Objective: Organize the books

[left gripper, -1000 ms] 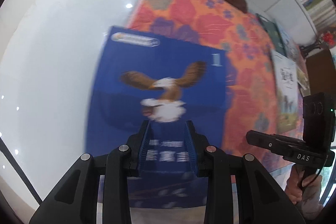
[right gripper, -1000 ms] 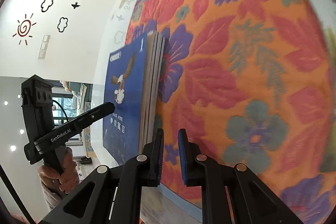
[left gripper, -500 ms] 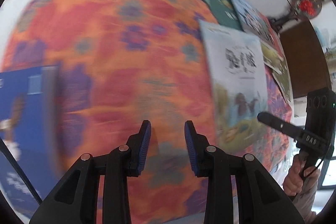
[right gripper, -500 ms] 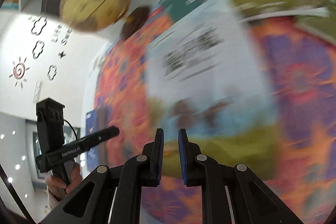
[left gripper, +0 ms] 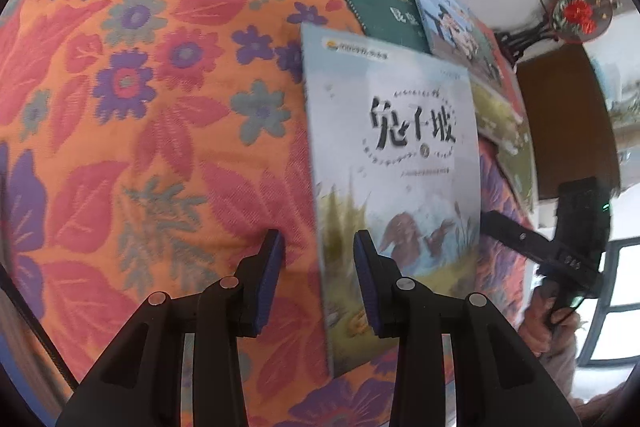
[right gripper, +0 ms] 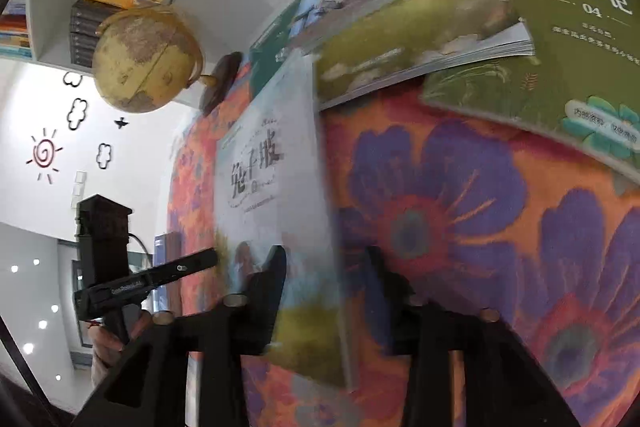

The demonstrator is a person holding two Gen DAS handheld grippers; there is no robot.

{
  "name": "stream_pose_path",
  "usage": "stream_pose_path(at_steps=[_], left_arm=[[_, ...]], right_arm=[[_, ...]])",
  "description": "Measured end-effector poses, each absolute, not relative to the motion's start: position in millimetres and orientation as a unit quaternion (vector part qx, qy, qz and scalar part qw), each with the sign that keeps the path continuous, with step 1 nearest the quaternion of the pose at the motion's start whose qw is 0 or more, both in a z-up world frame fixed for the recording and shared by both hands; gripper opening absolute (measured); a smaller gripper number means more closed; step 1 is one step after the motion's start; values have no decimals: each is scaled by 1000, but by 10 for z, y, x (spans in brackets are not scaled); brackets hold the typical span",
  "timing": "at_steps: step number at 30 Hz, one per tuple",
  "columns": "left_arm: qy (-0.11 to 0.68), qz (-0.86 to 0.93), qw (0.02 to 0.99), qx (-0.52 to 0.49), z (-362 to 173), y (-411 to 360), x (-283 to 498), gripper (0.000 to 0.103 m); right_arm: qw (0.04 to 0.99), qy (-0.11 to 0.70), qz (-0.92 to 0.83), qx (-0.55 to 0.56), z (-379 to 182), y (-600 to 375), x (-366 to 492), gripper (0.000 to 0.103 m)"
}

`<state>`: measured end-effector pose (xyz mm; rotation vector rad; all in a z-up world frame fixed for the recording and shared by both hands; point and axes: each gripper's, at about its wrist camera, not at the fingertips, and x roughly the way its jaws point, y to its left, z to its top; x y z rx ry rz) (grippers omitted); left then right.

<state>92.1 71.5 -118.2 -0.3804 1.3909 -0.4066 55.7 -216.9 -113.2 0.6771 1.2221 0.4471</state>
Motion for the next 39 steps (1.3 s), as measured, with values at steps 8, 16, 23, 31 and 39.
stream_pose_path(at_steps=[8, 16, 23, 31, 39], left_arm=[[624, -193, 722, -227, -1240, 700, 1065, 33], [622, -207, 717, -236, -1244, 700, 1123, 33], [624, -213, 716, -231, -1237, 626, 1204, 34], [621, -226, 714, -230, -1244, 633, 1231, 35], [631, -269, 673, -277, -1349, 634, 1247, 34]], right_arm=[[705, 540, 269, 373, -1297, -2371, 726, 44], [714, 551, 305, 306, -1237, -2119, 846, 44], [715, 553, 307, 298, -1243, -2031, 914, 44], [702, 572, 283, 318, -1245, -2152, 844, 40], [690, 589, 258, 333, -1336, -2260, 769, 15]])
